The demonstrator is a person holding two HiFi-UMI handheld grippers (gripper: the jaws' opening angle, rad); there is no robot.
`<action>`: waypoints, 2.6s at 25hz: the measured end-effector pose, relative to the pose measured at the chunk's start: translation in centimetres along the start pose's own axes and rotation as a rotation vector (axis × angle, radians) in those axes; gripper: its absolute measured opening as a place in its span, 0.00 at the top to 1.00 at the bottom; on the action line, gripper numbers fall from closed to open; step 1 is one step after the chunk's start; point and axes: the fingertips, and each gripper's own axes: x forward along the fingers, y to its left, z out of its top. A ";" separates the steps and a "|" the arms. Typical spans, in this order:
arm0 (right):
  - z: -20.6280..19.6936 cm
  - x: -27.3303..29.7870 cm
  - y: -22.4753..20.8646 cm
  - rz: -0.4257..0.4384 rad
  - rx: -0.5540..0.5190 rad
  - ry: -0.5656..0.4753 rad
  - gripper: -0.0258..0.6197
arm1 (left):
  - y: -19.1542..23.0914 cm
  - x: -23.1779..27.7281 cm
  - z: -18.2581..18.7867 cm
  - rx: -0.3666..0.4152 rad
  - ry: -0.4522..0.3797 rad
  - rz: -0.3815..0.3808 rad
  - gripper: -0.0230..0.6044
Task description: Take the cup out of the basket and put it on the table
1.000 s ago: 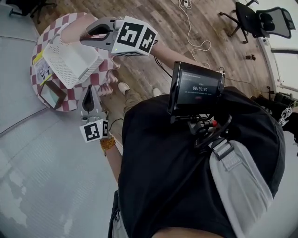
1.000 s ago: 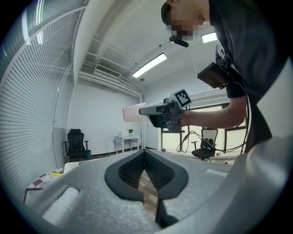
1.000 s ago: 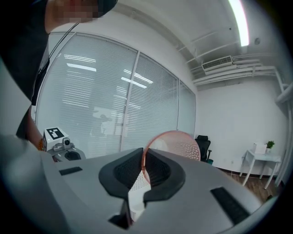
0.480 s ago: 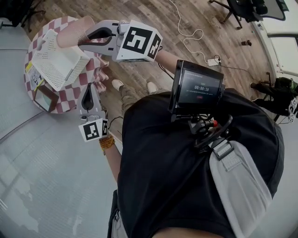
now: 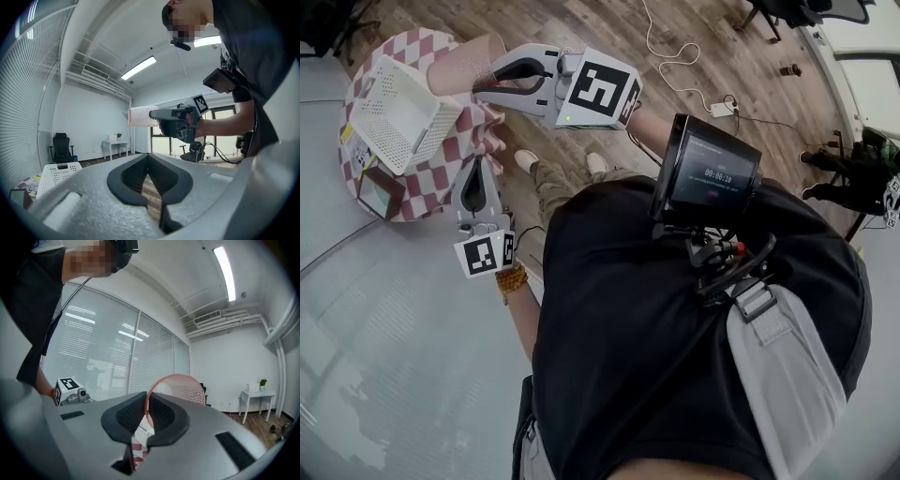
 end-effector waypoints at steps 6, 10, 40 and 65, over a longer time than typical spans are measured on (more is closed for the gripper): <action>-1.8 -2.3 1.8 -0.013 0.021 0.000 0.92 | -1.9 0.3 -0.6 -0.009 -0.006 -0.015 0.95; -2.0 -6.2 5.2 -0.005 0.006 -0.027 0.92 | -5.6 -1.2 -0.1 0.005 -0.024 -0.024 0.95; -12.7 -11.9 10.6 0.017 0.133 0.060 0.92 | -11.0 -2.0 -5.6 -0.039 0.031 -0.019 0.95; -19.8 -11.1 9.9 0.073 0.211 0.170 0.92 | -10.7 -0.9 -11.2 -0.100 0.127 0.023 0.95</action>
